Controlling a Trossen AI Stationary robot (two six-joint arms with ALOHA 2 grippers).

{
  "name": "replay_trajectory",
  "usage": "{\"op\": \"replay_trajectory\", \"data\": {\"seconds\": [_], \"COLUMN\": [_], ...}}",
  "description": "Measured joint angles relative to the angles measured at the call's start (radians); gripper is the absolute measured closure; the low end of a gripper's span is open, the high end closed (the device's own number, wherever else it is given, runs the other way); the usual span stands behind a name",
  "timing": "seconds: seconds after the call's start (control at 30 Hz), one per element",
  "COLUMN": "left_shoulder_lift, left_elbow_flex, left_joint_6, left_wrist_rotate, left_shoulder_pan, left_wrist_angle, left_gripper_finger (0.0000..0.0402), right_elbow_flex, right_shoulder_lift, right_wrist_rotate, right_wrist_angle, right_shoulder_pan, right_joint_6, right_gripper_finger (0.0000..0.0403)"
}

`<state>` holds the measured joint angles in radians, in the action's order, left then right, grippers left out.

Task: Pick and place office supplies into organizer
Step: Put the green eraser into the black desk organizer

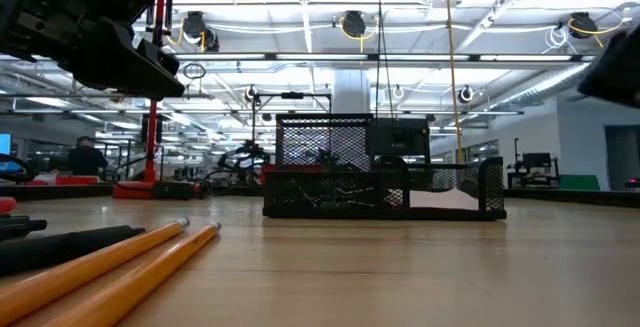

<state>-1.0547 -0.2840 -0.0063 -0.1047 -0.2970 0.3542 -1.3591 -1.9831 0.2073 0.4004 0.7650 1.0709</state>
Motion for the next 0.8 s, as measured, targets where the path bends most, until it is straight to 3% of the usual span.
{"op": "replay_trajectory", "data": {"seconds": [0.37, 0.8], "left_shoulder_lift": [0.000, 0.000], "left_elbow_flex": [0.000, 0.000], "left_joint_6": [-0.029, -0.052], "left_wrist_rotate": [0.000, 0.000], "left_shoulder_pan": [0.000, 0.000], "left_wrist_angle": [0.001, -0.019], "left_gripper_finger": [0.0355, 0.0355], "right_elbow_flex": [0.099, 0.105], "right_shoulder_lift": [0.006, 0.001], "right_wrist_rotate": [0.003, 0.046], "right_wrist_angle": [-0.087, -0.126], "right_shoulder_pan": [0.004, 0.010], "right_joint_6": [0.044, -0.010], "right_gripper_finger": [0.0177, 0.0177]}}
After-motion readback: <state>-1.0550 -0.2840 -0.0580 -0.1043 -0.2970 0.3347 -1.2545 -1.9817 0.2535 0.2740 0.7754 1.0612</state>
